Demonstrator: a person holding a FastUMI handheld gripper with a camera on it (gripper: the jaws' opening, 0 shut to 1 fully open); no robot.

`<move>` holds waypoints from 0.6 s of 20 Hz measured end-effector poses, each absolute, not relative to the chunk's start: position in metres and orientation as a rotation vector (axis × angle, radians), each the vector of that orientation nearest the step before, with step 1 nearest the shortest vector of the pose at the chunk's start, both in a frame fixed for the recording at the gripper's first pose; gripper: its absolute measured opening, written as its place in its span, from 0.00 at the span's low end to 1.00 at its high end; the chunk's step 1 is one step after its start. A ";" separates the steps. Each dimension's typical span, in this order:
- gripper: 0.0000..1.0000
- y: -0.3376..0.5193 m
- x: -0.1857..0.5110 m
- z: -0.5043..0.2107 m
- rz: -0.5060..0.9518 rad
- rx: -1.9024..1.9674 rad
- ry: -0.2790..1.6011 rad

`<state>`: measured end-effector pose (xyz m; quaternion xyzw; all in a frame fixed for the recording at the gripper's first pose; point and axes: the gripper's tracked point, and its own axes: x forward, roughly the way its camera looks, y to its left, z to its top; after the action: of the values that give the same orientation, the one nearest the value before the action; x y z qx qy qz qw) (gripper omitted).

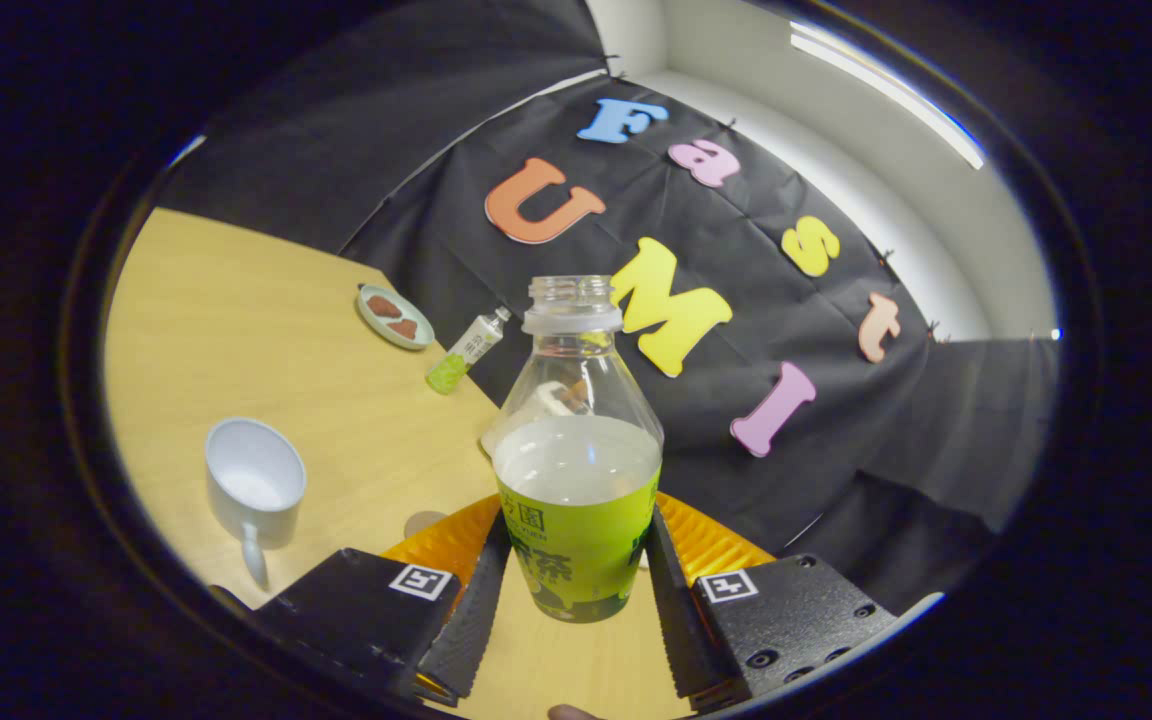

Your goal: Take the bottle from table, then pour the juice into the cup, finally place the bottle on the coaster

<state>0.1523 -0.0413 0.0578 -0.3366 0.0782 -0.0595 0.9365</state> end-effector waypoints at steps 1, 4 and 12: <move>0.75 -0.042 0.154 0.059 -0.103 -0.598 0.166; 0.75 -0.045 0.163 0.061 -0.040 -0.387 0.184; 0.75 -0.052 0.228 0.023 0.078 -0.085 0.217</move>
<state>0.2279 -0.0516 0.0234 -0.0423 0.1080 0.0389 0.9925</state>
